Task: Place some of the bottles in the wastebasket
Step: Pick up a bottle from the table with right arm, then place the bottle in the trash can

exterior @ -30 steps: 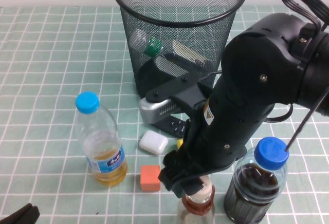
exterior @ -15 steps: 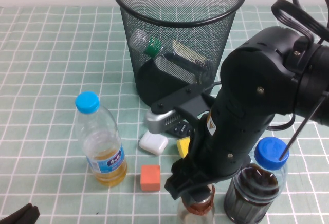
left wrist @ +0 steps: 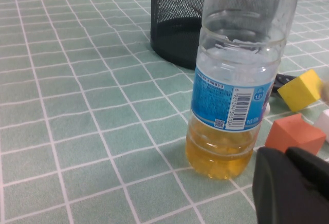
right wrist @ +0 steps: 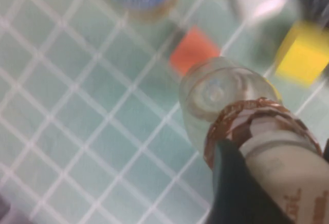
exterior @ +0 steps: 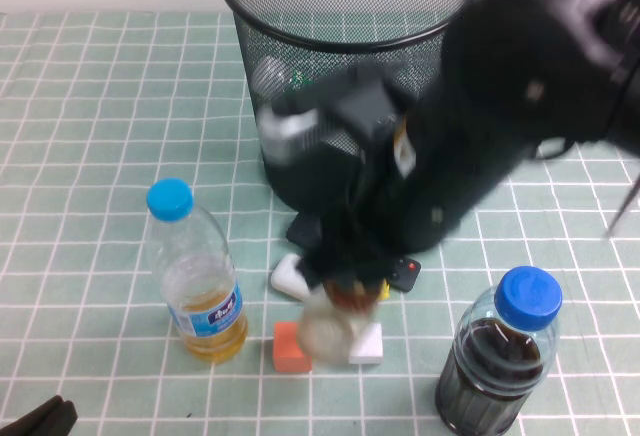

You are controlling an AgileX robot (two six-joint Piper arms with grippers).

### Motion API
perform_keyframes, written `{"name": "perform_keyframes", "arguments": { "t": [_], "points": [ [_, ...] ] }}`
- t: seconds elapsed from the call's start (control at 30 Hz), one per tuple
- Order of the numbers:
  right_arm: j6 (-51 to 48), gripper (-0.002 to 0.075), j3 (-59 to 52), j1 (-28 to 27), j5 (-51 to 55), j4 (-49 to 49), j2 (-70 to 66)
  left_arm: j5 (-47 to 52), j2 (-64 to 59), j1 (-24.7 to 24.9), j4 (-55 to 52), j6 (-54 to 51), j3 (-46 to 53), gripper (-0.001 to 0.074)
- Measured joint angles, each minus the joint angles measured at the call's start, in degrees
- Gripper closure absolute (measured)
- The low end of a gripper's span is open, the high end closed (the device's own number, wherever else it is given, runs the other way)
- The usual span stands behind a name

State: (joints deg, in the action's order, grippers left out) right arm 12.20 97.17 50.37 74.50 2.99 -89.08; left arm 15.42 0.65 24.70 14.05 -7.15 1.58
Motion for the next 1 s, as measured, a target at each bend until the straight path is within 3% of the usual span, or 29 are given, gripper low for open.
{"name": "perform_keyframes", "arguments": {
  "t": [0.43,0.63,0.8,1.0],
  "points": [
    [-2.25,0.0729,25.44,0.0,-0.45,12.7,-0.11,0.0,0.0,0.0,0.0,0.0,0.0,0.074],
    [1.16,0.0729,29.43,-1.94,-7.41,22.56,-2.06,-2.28,0.0,0.0,0.0,0.0,0.0,0.0739],
    [2.72,0.0729,29.43,-9.46,-14.51,18.77,-6.12,-2.4,0.0,0.0,0.0,0.0,0.0,0.0739],
    [-1.19,0.0729,29.43,-19.69,-21.1,2.65,-13.39,-2.07,0.0,0.0,0.0,0.0,0.0,0.0739]
  ]
}}
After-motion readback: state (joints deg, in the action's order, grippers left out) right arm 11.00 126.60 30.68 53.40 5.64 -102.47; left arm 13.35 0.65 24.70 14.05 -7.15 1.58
